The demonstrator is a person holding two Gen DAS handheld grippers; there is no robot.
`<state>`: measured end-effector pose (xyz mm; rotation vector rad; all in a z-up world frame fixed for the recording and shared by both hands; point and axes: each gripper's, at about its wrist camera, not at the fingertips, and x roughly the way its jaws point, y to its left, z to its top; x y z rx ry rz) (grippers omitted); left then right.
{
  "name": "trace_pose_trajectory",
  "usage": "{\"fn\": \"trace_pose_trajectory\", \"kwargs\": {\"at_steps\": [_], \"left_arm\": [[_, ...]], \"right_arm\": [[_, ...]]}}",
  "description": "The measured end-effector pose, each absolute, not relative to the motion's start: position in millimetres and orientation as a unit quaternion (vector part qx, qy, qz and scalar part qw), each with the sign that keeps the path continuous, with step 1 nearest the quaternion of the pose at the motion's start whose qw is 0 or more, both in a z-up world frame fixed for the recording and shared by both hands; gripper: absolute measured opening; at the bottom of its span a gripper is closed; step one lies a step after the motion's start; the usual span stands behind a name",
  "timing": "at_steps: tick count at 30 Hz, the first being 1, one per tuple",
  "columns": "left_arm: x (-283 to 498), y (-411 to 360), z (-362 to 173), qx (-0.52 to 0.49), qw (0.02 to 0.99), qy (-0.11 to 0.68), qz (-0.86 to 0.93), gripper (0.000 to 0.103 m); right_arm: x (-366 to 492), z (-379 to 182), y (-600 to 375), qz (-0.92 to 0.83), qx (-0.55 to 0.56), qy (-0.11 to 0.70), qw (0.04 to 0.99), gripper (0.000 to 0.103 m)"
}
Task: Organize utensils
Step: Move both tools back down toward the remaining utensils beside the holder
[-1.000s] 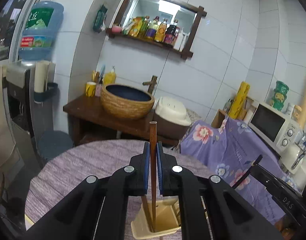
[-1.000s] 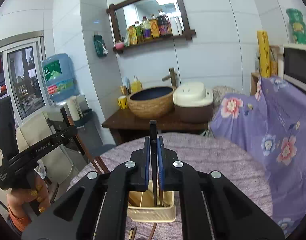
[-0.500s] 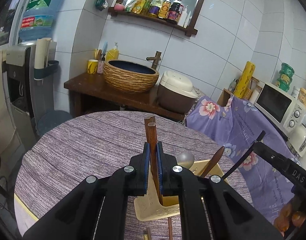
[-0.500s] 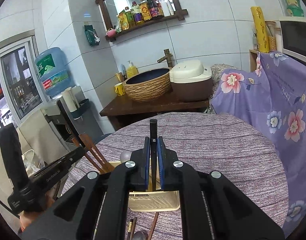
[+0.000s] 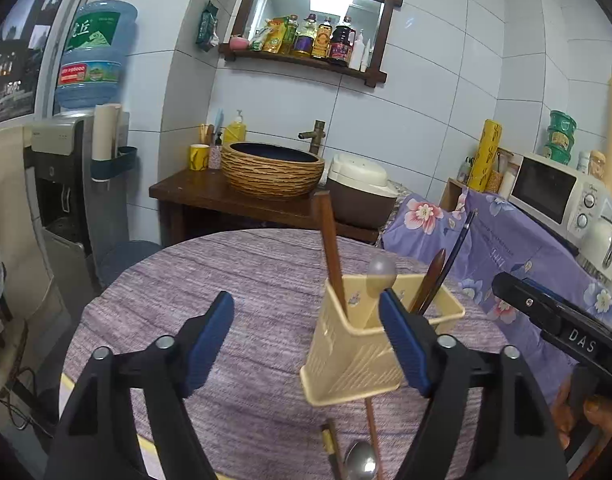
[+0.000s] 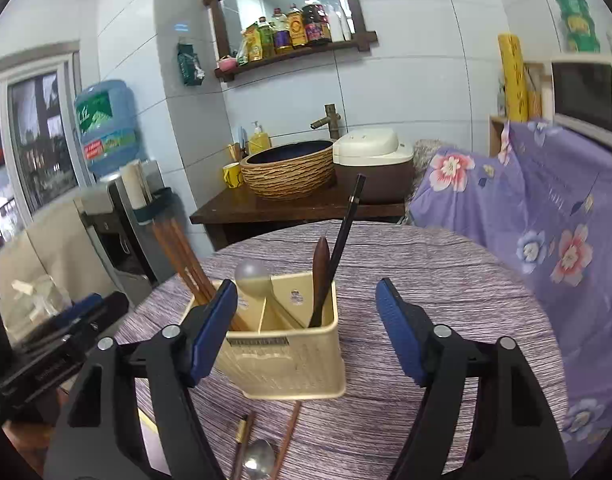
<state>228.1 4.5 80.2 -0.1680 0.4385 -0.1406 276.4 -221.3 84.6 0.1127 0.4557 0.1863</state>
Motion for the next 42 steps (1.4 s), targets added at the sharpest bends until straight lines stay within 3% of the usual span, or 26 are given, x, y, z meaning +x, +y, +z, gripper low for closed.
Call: {"fn": "trace_pose_trajectory", "kwargs": {"at_steps": [6, 16, 25, 42], "left_arm": [[205.7, 13.9, 47.9, -0.070, 0.969, 0.231, -0.051, 0.087], [181.4, 25.9, -9.8, -0.034, 0.953, 0.301, 0.001, 0.088], [170.2, 39.9, -29.7, -0.036, 0.942, 0.333, 0.019, 0.088], [172.0, 14.5, -39.2, -0.014, 0.936, 0.353, -0.010, 0.087]], "right_arm": [[249.9, 44.7, -208.5, 0.112, 0.059, 0.263, 0.956, 0.074], [221.0, -39.7, -188.0, 0.086, 0.034, 0.367, 0.926, 0.074], [208.2, -73.3, -182.1, 0.078, 0.029, 0.418, 0.905, 0.074], [206.3, -84.5, -169.5, 0.051, -0.016, 0.438, 0.898, 0.047]]}}
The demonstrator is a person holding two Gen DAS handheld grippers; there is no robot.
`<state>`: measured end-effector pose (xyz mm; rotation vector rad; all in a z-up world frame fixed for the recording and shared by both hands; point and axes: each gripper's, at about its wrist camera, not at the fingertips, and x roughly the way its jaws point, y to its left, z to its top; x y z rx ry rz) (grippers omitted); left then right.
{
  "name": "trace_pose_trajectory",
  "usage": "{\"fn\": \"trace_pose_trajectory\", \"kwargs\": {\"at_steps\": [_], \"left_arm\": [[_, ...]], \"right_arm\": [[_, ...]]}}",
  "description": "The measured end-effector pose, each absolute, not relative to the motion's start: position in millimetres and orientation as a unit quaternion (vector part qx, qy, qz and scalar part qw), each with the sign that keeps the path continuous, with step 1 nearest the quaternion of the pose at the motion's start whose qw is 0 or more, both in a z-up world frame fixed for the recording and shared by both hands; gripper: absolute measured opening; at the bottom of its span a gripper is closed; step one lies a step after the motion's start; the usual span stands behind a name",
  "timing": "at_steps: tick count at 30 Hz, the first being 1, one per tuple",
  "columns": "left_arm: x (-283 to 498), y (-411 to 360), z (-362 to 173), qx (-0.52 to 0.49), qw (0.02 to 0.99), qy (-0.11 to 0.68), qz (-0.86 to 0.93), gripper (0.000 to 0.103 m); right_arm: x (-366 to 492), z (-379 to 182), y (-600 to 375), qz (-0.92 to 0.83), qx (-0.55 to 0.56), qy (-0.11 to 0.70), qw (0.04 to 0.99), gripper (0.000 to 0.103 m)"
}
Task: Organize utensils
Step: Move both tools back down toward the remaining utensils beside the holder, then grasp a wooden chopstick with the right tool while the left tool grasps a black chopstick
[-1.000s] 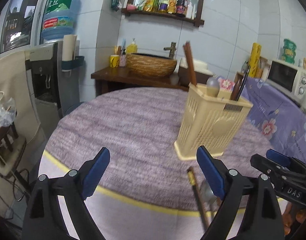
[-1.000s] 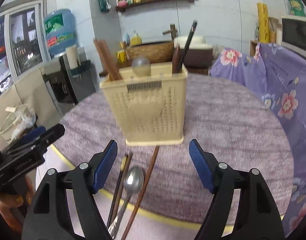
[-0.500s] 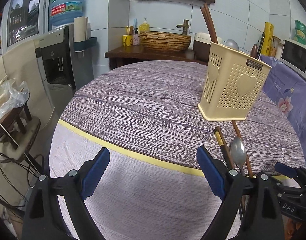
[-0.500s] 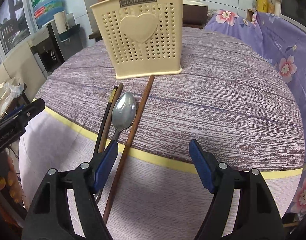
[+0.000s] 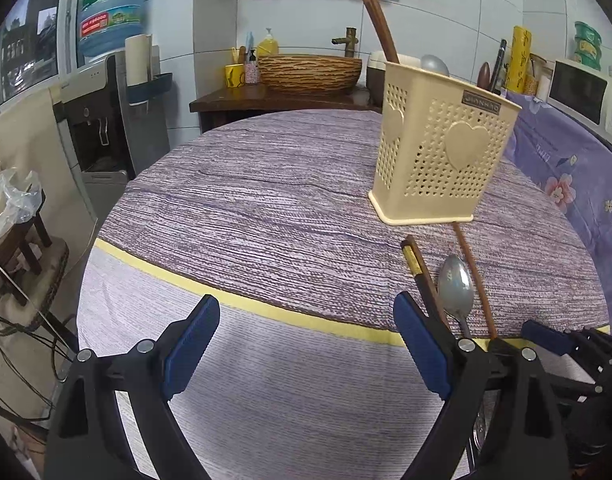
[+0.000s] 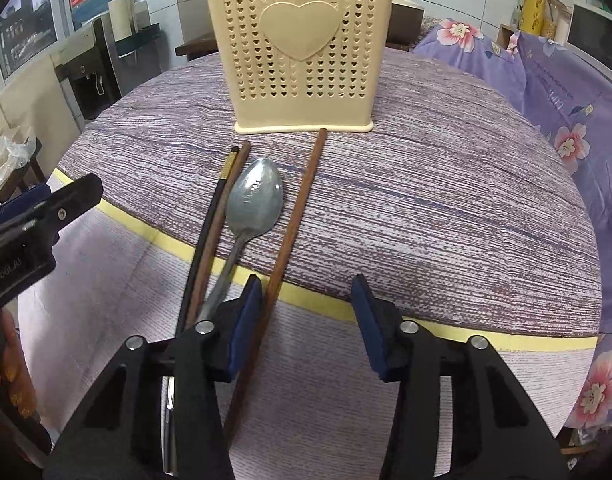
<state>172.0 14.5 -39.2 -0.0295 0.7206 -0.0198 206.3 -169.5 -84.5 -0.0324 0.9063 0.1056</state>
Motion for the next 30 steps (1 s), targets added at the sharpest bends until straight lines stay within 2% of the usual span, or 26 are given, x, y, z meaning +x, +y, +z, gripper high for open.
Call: {"fn": "trace_pose_trajectory", "kwargs": {"at_steps": [7, 12, 18, 30], "left_arm": [[174.4, -12.7, -46.2, 0.014, 0.928, 0.371, -0.039, 0.087], [177.3, -33.1, -56.4, 0.039, 0.918, 0.390, -0.055, 0.076], [180.2, -43.8, -64.9, 0.046, 0.909, 0.409, -0.066, 0.071], [184.5, -19.5, -69.6, 0.029, 0.902, 0.428, -0.045, 0.070]], "right_arm": [[202.0, -83.4, -202.3, 0.043, 0.005, 0.442, 0.896, 0.046], [202.1, -83.3, -208.9, 0.048, 0.022, 0.443, 0.895, 0.046], [203.6, -83.7, -210.4, 0.050, 0.030, 0.440, 0.896, 0.046], [211.1, -83.6, -223.1, 0.042, 0.043, 0.445, 0.894, 0.046]]}}
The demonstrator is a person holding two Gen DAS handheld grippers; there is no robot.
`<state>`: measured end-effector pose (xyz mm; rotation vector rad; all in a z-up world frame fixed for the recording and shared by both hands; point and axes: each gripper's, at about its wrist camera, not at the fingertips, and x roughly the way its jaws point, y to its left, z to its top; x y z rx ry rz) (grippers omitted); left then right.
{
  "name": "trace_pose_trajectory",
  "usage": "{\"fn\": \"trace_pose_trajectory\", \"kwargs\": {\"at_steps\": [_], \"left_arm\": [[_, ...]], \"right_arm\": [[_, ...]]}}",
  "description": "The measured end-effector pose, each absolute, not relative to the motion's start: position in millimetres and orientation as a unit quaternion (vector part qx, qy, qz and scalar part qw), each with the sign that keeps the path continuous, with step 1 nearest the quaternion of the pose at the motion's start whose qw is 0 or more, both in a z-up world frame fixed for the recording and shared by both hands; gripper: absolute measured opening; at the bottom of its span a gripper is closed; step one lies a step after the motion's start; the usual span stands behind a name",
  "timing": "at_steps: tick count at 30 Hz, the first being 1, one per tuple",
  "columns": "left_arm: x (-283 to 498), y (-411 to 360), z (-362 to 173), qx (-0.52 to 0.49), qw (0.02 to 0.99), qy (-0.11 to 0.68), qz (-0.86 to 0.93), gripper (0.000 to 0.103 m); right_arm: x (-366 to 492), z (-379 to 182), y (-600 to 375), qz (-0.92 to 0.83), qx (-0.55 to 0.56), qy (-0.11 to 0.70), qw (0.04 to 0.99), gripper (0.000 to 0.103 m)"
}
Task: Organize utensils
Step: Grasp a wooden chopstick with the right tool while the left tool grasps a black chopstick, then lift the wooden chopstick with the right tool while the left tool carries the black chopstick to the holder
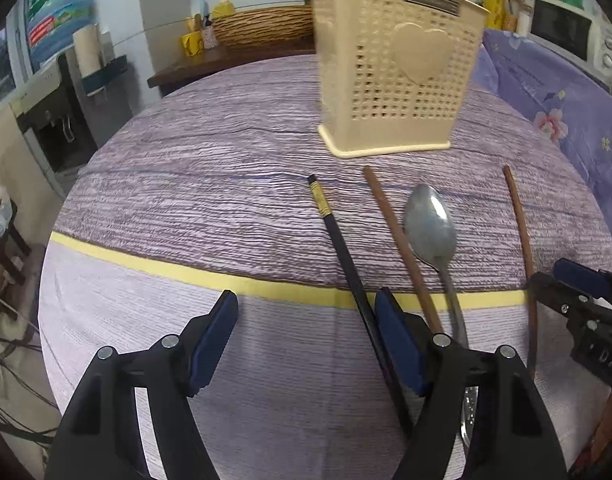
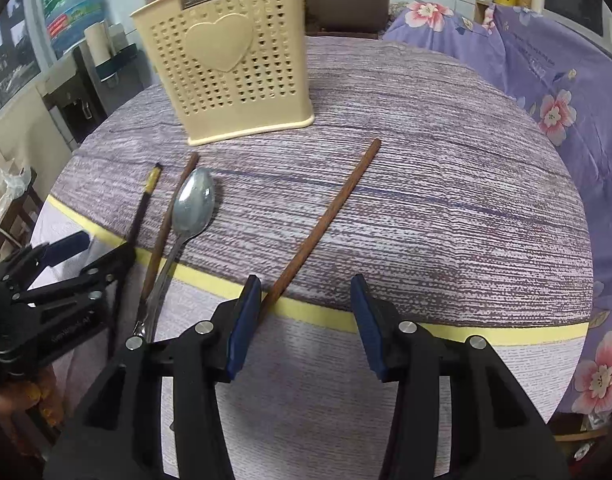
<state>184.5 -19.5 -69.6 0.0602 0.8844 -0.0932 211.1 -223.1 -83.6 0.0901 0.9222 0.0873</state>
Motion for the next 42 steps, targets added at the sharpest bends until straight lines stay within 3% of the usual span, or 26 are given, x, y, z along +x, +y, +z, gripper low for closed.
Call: {"fn": "trace_pose_trajectory", "kwargs": {"at_steps": [9, 11, 15, 22, 29, 42], "left_arm": [[206.5, -12.4, -62.8, 0.015, 0.902, 0.430, -0.040, 0.070], [211.0, -12.3, -61.6, 0.008, 0.902, 0.430, -0.037, 0.068], [215.9, -14.9, -63.0, -0.001, 0.899, 0.435, -0.039, 0.055], [215.0, -11.8, -65.1, -0.016, 0.897, 0.439, -0.044, 0.053], [215.8, -3.9, -64.7, -0.025, 0.897, 0.440, -0.039, 0.053], [229.1, -16.1, -64.5, -0.024, 0.895, 0.446, -0.021, 0.052]], "right_arm": [[257.9, -82.6, -246.4, 0.009, 0.075, 0.457, 0.886, 0.045], [265.3, -82.3, -249.0, -0.001, 0.081, 0.458, 0.885, 0.041], [276.6, -82.4, -245.1, -0.015, 0.073, 0.457, 0.886, 0.031], [300.2, -83.4, -223.4, 0.027, 0.039, 0.456, 0.889, 0.013], [291.1, -85.5, -188.5, 0.096, -0.010, 0.459, 0.883, 0.011], [284.5, -86.2, -182.4, 0.038, 0.034, 0.461, 0.886, 0.012]]}}
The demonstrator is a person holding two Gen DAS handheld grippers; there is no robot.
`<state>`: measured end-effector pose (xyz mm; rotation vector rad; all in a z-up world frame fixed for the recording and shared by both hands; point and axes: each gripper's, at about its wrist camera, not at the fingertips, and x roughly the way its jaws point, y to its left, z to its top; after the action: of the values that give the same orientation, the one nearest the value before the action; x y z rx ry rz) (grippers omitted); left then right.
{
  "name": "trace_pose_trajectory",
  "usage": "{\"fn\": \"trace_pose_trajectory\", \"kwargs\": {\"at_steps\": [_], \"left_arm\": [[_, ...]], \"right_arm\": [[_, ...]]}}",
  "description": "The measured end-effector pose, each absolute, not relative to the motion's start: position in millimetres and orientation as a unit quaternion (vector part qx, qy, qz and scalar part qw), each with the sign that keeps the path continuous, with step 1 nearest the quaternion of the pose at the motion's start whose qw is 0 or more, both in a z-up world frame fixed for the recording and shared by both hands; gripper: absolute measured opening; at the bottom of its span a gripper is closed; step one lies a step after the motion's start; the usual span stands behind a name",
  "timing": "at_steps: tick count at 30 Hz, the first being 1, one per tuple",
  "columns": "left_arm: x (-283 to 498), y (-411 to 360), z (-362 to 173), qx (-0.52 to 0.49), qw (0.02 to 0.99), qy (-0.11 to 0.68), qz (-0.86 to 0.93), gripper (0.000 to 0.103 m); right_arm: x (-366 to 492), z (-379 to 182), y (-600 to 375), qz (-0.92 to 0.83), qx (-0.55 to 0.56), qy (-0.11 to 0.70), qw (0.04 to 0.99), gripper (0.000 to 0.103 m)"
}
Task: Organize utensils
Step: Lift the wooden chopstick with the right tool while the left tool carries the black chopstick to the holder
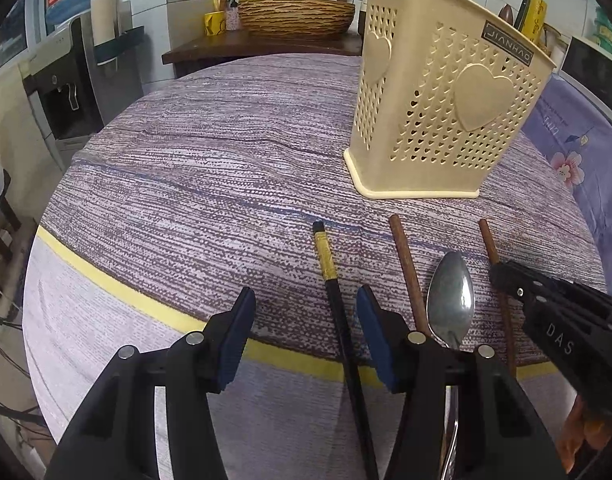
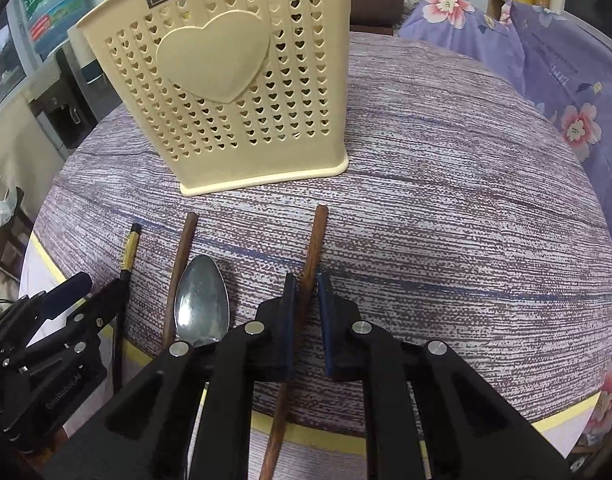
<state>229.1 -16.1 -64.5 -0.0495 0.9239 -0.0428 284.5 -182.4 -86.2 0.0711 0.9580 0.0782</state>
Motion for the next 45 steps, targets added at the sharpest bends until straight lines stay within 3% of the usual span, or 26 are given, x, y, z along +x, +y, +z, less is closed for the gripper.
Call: {"fn": "trace_pose_trajectory", "kwargs": {"at_steps": [5, 9, 11, 26, 40, 45], "left_arm": [[243.3, -24.9, -66.8, 0.000, 0.897, 0.443, -0.004, 0.035], [251.9, -30.5, -65.5, 0.015, 0.896, 0.444, -0.003, 0.014], [254.0, -32.7, -64.8, 0.017, 0.895, 0.445, -0.005, 0.010], [243.6, -22.0, -46.6, -0.046, 0.903, 0.426, -0.045, 0.008], [201.7, 7.7, 76.5, -0.070, 0.956, 0.275, -0.073, 0.008], [203.8, 8.1, 90.3, -0.067, 0.961, 0.258, -0.075, 0.008]], "right_arm": [[292.4, -85.9, -178.7, 0.026, 0.024, 0.461, 0.887, 0.012], [299.3, -85.2, -171.8, 0.030, 0.021, 0.461, 0.886, 0.011], [301.9, -84.9, -172.2, 0.033, 0.027, 0.461, 0.887, 0.010], [290.6, -63.1, -198.9, 0.111, 0.115, 0.436, 0.886, 0.009], [224.2, 55.3, -245.3, 0.131, 0.126, 0.297, 0.937, 0.008], [223.2, 75.2, -252.7, 0.134, 0.118, 0.278, 0.944, 0.008]]}}
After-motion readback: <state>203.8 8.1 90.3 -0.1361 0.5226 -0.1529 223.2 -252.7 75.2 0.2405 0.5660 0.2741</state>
